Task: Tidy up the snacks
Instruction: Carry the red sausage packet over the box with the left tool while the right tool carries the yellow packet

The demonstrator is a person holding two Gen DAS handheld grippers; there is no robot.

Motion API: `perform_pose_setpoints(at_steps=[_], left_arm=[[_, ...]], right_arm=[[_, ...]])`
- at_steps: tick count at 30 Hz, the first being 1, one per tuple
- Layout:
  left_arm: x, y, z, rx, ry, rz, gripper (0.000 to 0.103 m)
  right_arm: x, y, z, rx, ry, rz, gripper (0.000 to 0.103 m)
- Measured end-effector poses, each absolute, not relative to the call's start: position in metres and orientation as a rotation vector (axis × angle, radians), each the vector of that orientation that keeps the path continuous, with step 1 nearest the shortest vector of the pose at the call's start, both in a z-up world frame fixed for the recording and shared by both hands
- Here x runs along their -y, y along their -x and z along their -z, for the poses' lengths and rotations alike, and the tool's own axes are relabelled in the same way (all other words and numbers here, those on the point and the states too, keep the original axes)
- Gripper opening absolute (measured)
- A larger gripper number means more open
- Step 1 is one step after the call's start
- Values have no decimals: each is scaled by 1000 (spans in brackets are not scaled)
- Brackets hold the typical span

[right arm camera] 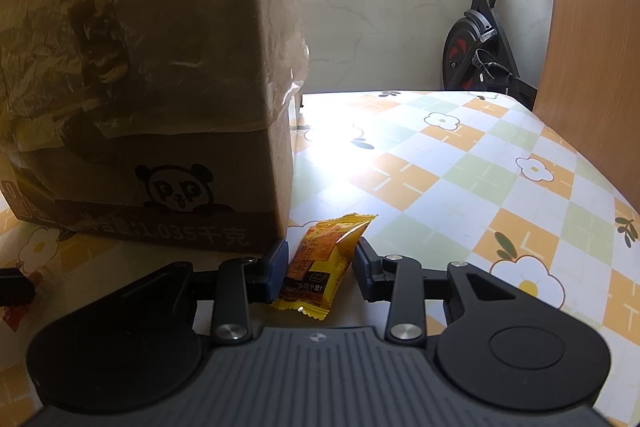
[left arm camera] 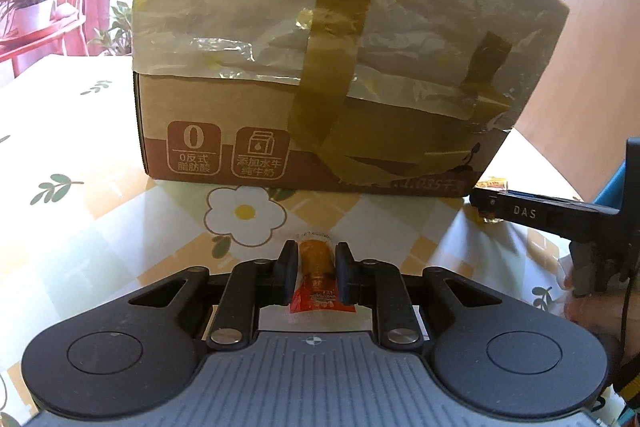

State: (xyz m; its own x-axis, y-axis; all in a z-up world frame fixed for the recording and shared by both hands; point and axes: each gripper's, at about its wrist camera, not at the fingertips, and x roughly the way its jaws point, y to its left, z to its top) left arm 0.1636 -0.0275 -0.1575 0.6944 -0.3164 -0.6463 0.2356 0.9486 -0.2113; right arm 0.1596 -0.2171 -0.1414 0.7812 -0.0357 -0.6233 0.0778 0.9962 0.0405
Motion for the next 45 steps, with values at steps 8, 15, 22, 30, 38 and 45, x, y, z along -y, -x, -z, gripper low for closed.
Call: perform_pose_setpoints(at_steps=[8,15,22,30,38,45], left_arm=[[23,-159,151,-727,122,302,17],[29,-156,157,-744,68,302,21],[31,-156,163,-768,59,284,33],[47,-152,165,-738,-16,283,47],[35,-153,165,-730,34,256,29],[29,-155,159,-720,56,244,29]], right_arm=[[218,-160,141,-671,-68,60,38],[219,-160,141,-670,-65,53,38],[218,-160,142,-668,-65,52,38],[218,-160,142,-667,-65,51,38],[217,-160,143,-667,-65,47,38],[220,-158,141,-668,-81,43,38]])
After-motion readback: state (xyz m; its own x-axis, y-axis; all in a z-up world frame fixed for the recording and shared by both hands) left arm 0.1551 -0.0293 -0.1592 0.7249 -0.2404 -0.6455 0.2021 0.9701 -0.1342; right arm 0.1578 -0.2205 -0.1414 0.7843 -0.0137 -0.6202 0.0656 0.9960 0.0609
